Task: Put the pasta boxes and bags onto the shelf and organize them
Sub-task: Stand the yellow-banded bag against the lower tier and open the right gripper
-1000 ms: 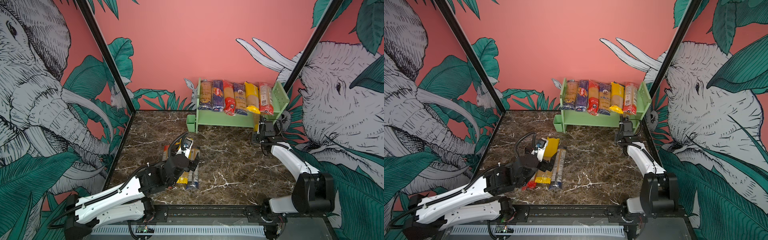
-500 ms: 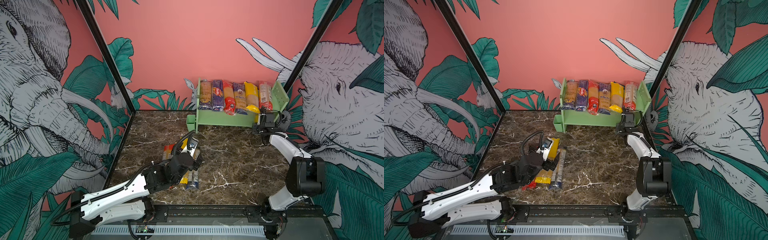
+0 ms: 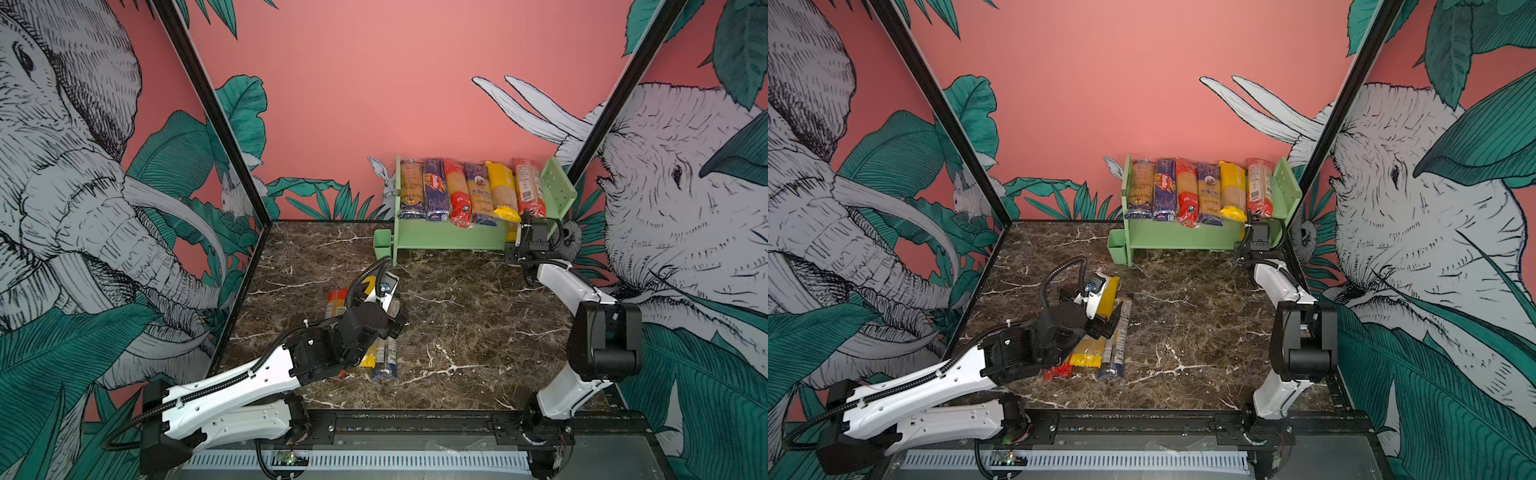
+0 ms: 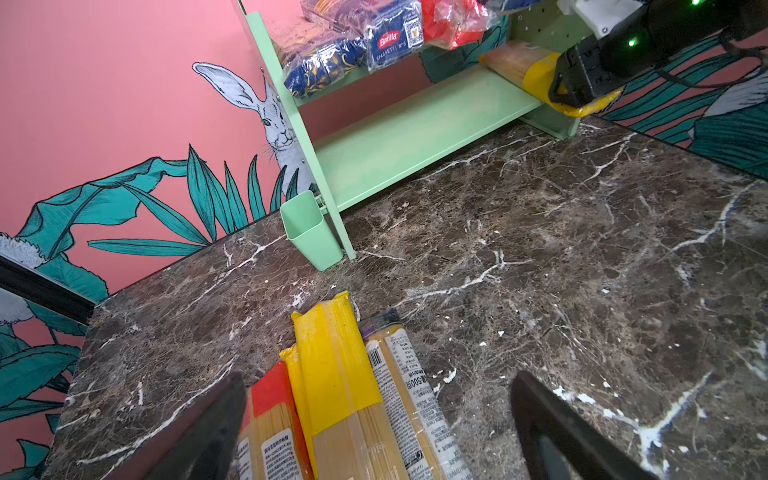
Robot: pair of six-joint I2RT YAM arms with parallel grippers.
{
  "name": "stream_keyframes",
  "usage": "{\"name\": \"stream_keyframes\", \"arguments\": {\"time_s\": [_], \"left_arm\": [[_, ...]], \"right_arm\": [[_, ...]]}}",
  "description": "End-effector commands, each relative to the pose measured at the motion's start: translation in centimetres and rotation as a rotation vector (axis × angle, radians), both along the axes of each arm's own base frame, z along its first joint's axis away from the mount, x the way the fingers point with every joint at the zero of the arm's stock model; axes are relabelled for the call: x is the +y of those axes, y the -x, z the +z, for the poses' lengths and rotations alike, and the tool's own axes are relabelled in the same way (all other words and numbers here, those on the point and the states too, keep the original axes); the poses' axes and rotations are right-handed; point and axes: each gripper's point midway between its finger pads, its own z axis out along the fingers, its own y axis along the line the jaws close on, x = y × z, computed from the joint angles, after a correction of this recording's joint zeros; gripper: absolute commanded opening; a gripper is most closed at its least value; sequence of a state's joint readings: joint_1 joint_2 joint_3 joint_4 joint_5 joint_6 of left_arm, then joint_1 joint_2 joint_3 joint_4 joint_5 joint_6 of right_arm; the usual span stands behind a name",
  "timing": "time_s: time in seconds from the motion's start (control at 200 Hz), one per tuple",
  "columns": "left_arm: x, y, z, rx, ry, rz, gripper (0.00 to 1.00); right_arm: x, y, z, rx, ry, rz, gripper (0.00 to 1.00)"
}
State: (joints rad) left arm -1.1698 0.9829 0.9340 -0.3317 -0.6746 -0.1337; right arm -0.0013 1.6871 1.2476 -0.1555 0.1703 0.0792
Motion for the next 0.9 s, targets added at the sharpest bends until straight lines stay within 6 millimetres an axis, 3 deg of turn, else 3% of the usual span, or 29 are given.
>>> {"name": "stream_keyframes", "arguments": {"time_s": [0.0, 0.16, 0.17, 0.2, 0.415, 0.56, 0.72, 0.895], "left_arm": [[0.1, 0.0, 1.5, -0.007, 0.054, 0.002, 0.99], [0.5, 0.3, 1.7, 0.002, 0.077, 0.003, 0.99], [0.6, 0.3, 1.7, 0.002, 0.078, 0.003, 0.99], [0.7, 0.4, 1.8, 0.004, 0.082, 0.003, 0.99], [1.4, 0.9, 1.9, 0.015, 0.112, 0.003, 0.99], [2.1, 1.2, 1.4, 0.031, 0.135, 0.008, 0.99], [3.5, 1.9, 0.6, 0.053, 0.180, 0.021, 0.99], [6.3, 2.8, -0.4, 0.072, 0.212, 0.053, 0.99]], "right_arm": [[-0.6, -1.9, 6.9, -0.238, -0.006, -0.028, 0.68], [-0.6, -1.0, 6.5, -0.213, -0.023, -0.040, 0.80], [-0.6, -0.6, 7.7, -0.238, -0.025, -0.041, 0.85], [-0.6, -0.2, 8.2, -0.245, -0.026, -0.044, 0.91], [-0.7, 3.0, 10.0, -0.234, -0.046, -0.069, 0.95], [-0.1, 6.4, 10.1, -0.191, -0.107, -0.079, 0.96], [2.9, 11.2, 8.4, -0.133, -0.173, -0.029, 0.97], [9.4, 16.7, 5.8, -0.077, -0.207, 0.096, 0.97]]}}
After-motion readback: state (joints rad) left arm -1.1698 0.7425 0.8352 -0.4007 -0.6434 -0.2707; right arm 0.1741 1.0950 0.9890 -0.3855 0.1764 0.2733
